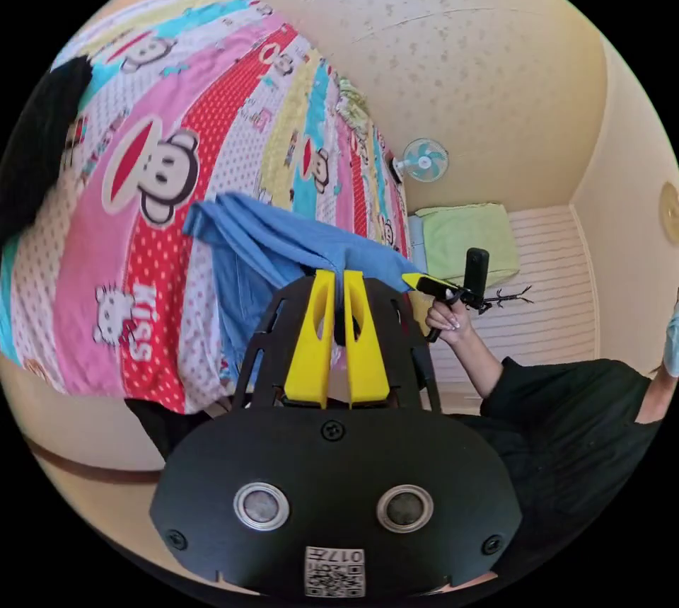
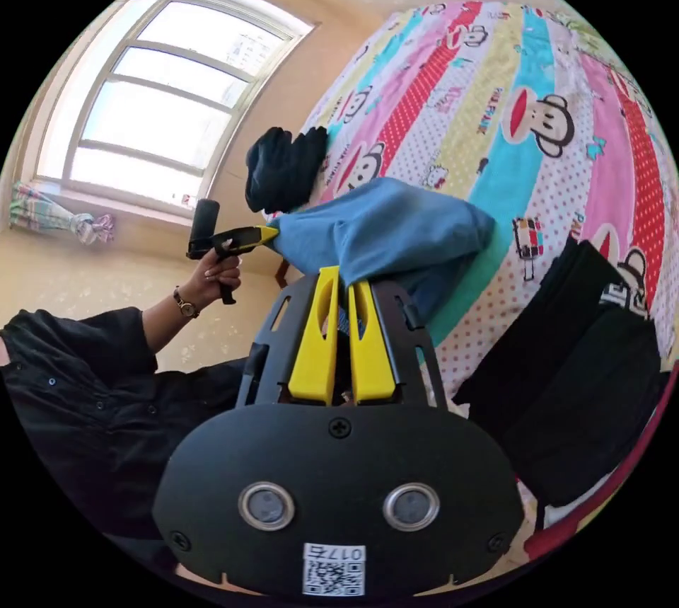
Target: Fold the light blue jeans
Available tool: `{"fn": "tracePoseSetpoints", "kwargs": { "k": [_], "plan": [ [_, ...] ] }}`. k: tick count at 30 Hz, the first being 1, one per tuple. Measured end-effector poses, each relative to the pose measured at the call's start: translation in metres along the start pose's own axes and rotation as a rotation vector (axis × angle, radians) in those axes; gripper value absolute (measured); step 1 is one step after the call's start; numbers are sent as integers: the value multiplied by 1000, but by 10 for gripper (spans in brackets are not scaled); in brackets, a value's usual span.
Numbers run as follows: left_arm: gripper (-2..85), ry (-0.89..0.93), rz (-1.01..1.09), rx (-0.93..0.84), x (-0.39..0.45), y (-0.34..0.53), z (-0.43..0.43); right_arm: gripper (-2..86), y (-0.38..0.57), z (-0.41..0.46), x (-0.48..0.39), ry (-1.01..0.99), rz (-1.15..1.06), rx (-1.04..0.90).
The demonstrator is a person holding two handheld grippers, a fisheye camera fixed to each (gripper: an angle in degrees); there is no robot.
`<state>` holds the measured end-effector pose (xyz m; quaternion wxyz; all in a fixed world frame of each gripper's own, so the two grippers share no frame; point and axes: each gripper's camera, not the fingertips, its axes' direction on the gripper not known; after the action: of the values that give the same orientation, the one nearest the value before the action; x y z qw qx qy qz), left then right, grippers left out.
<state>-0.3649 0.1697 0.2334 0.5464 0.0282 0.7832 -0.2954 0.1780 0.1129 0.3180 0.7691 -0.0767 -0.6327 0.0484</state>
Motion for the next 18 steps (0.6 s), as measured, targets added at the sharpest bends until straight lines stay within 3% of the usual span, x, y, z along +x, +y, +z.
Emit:
{"fn": "tracePoseSetpoints", "kwargs": {
  "k": [3,6,9,13,16,18],
  "plan": [
    [108,-7,-266,-164,-57,47,41,61,51,42,34,61,204,-176],
    [163,-54,-413,-135,-85,72,37,109,77,43,49,31,316,-169],
    [165,-57,-386,-24,-87,63,20,135,74,35,64,-46,392,-38],
    [181,-72,-244,-12,-85,26,33,171,50,65,95,-20,465,69],
    [190,-70,-214,-174,-95,0,75,173,49,116,114,-146,577,17],
    [167,-195,-204,-270,-90,0,104,151,59,119,103,-23,603,77]
  ]
}}
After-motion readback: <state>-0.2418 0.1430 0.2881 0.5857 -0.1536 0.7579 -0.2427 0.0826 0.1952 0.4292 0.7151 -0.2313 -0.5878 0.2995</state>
